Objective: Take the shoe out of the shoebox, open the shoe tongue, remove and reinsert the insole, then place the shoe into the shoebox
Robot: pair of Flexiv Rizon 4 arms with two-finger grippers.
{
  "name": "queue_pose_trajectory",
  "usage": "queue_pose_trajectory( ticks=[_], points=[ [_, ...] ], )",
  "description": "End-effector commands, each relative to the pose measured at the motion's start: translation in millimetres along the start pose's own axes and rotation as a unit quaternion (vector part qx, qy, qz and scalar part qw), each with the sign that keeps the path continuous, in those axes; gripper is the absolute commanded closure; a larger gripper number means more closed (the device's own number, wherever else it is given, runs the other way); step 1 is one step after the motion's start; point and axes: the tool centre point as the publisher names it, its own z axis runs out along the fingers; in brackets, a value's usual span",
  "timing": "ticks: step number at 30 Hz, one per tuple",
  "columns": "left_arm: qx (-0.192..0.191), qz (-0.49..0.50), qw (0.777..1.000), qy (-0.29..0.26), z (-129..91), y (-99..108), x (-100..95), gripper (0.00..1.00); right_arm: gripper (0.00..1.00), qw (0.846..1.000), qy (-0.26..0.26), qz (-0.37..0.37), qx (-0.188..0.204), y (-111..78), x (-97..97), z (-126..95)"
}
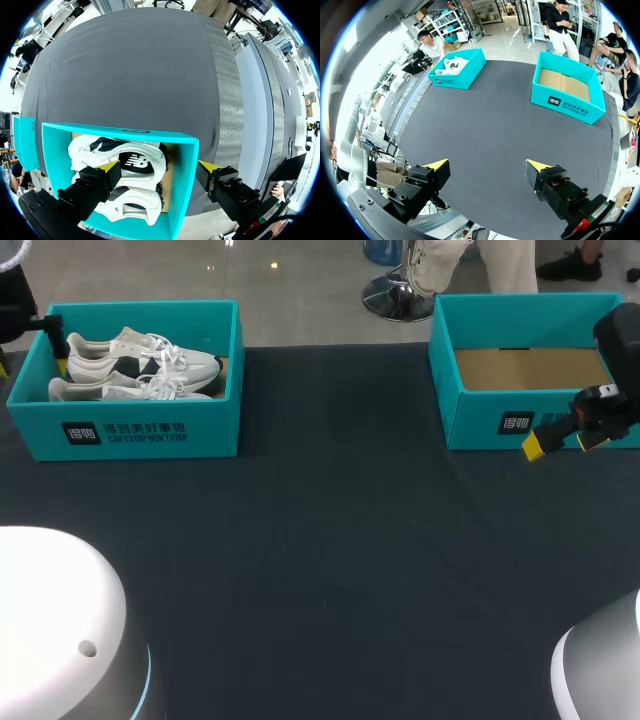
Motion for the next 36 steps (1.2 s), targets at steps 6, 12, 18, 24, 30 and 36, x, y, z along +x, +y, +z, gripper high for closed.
queue_pose_trajectory(
  ticks=[6,12,18,24,30,36],
  points=[
    [-0.001,0.0,1.0,0.0,0.2,-0.5,0.4,0.0,0.0,1.0,0.0,0.001,0.004,4.6,-0.2,1.2],
    [-0.001,-0.001,1.0,-0.004,4.4,0.2,-0.9,0.0,0.0,1.0,0.0,0.001,0.004,4.6,-0.2,1.2],
    [0.005,-0.004,1.0,-0.01,22.5,6.5,-1.9,0.0,0.0,1.0,0.0,0.001,0.004,4.6,-0.2,1.2],
    [0.017,-0.01,1.0,-0.017,41.7,17.0,-2.3,0.0,0.0,1.0,0.0,0.001,0.004,4.6,-0.2,1.2],
    [0.01,-0.006,1.0,-0.023,51.7,24.8,-5.6,0.0,0.0,1.0,0.0,0.001,0.004,4.6,-0.2,1.2],
    [0.018,-0.011,1.0,-0.019,66.7,29.7,-7.7,0.0,0.0,1.0,0.0,0.001,0.004,4.6,-0.2,1.2]
  ],
)
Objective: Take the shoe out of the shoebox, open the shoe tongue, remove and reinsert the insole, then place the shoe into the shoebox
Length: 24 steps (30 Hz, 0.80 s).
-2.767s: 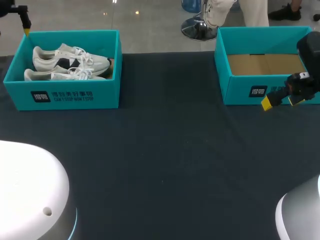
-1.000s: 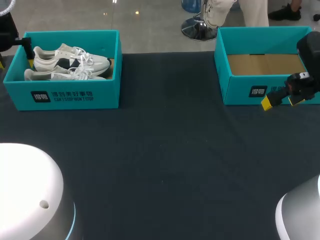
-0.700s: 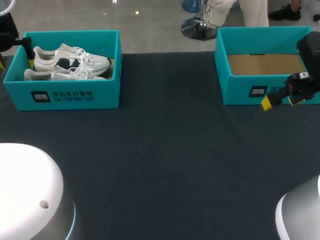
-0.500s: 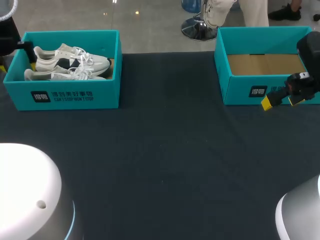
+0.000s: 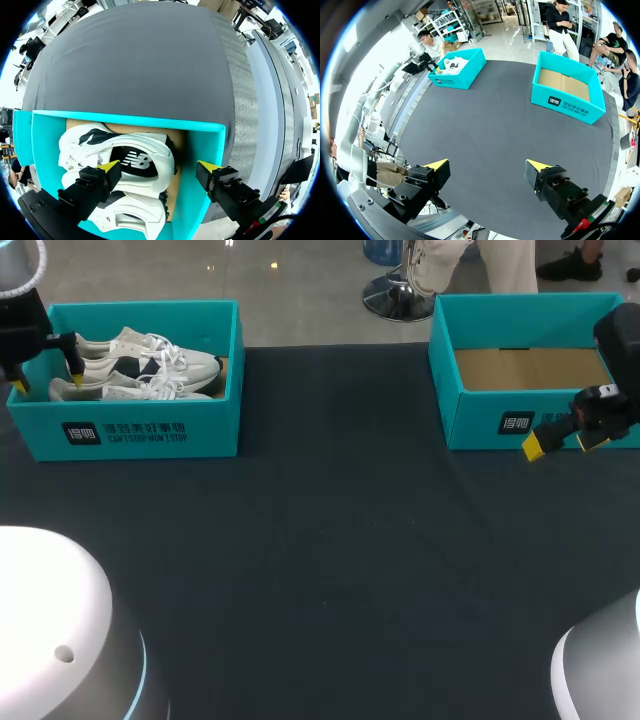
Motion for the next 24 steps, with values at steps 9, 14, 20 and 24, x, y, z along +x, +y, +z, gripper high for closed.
queue_pose_trajectory(
  ticks=[9,14,20,24],
  points=[
    [0.019,-0.008,1.0,0.008,31.2,7.2,0.5,0.0,0.0,1.0,0.0,0.001,0.004,4.6,-0.2,1.2],
    [0.019,-0.013,1.0,0.009,33.3,10.8,2.1,0.0,0.0,1.0,0.0,0.001,0.004,4.6,-0.2,1.2],
    [0.013,-0.008,1.0,0.01,32.1,11.6,-1.4,0.33,0.0,1.0,0.0,0.001,0.004,4.6,-0.2,1.2],
    [0.009,-0.003,1.0,0.014,31.4,9.5,-5.4,1.0,0.0,1.0,0.0,0.001,0.004,4.6,-0.2,1.2]
  ],
)
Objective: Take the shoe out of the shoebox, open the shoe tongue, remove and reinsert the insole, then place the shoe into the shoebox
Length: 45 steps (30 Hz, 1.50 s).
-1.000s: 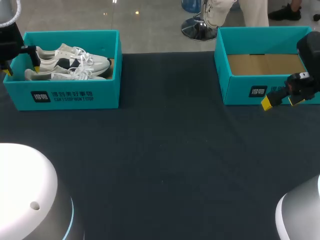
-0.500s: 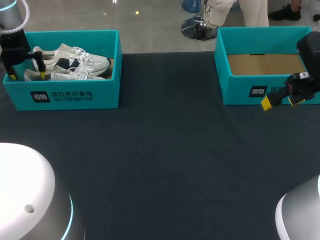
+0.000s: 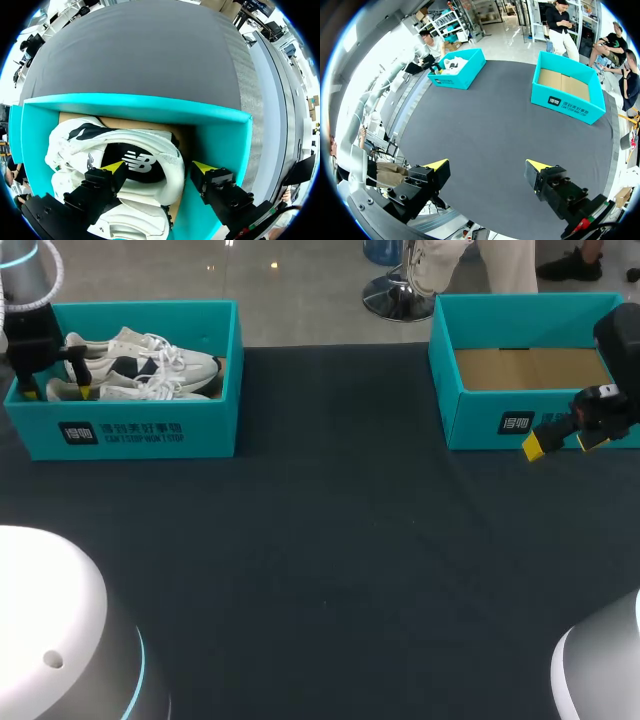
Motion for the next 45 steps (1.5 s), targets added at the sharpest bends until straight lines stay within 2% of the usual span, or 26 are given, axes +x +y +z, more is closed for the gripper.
queue_pose_trajectory(
  ticks=[1,18,26,35,45],
  points=[
    [-0.005,0.006,1.0,0.005,0.0,-2.8,-4.1,1.0,0.0,1.0,0.0,0.001,0.004,4.6,-0.2,1.2],
    [-0.021,0.01,1.0,0.02,-1.3,-7.1,0.2,1.0,0.0,1.0,0.0,0.001,0.004,4.6,-0.2,1.2],
    [-0.036,0.002,0.999,0.021,-17.9,-9.5,8.6,1.0,0.0,1.0,0.0,0.001,0.004,4.6,-0.2,1.2],
    [-0.045,-0.008,0.999,0.007,-58.8,-13.6,13.1,1.0,0.0,1.0,0.0,0.001,0.004,4.6,-0.2,1.2],
    [-0.05,-0.018,0.999,-0.006,-136.1,-18.0,16.1,1.0,0.0,1.0,0.0,0.001,0.004,4.6,-0.2,1.2]
  ],
)
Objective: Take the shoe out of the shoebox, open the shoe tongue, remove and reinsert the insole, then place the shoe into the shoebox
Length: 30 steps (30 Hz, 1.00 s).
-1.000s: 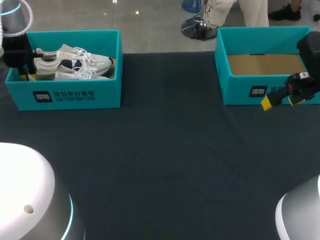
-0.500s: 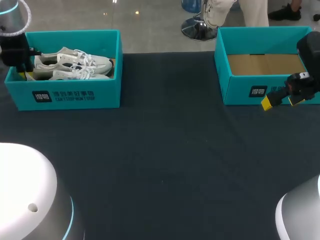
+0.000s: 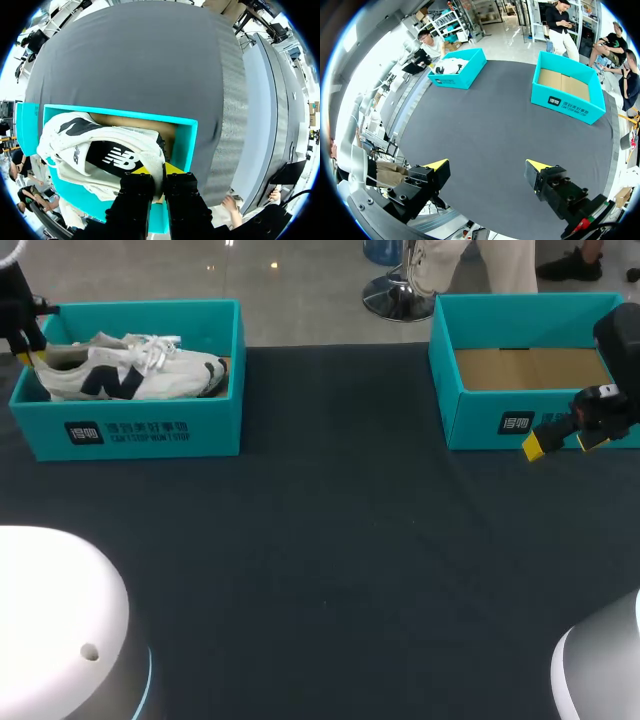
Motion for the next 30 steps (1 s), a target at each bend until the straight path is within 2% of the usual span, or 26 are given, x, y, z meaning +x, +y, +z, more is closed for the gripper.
queue_pose_trajectory(
  ticks=[1,8,14,19,30],
  points=[
    [0.004,-0.007,1.0,0.001,-48.6,-3.3,1.3,1.0,0.0,1.0,0.0,0.001,0.004,4.5,-0.2,1.2],
    [-0.017,-0.018,1.0,-0.005,-95.5,5.1,-1.3,1.0,0.0,1.0,0.0,0.001,0.004,4.5,-0.2,1.2],
    [-0.027,-0.02,0.999,0.001,-118.4,12.5,-6.7,1.0,0.0,1.0,0.0,0.001,0.004,4.5,-0.2,1.2],
    [-0.032,-0.02,0.999,0.0,-126.5,13.2,-8.0,1.0,0.0,1.0,0.0,0.001,0.004,4.5,-0.2,1.2],
    [-0.023,-0.012,1.0,0.003,-125.0,12.3,-12.6,1.0,0.0,1.0,0.0,0.001,0.004,4.5,-0.2,1.2]
  ],
)
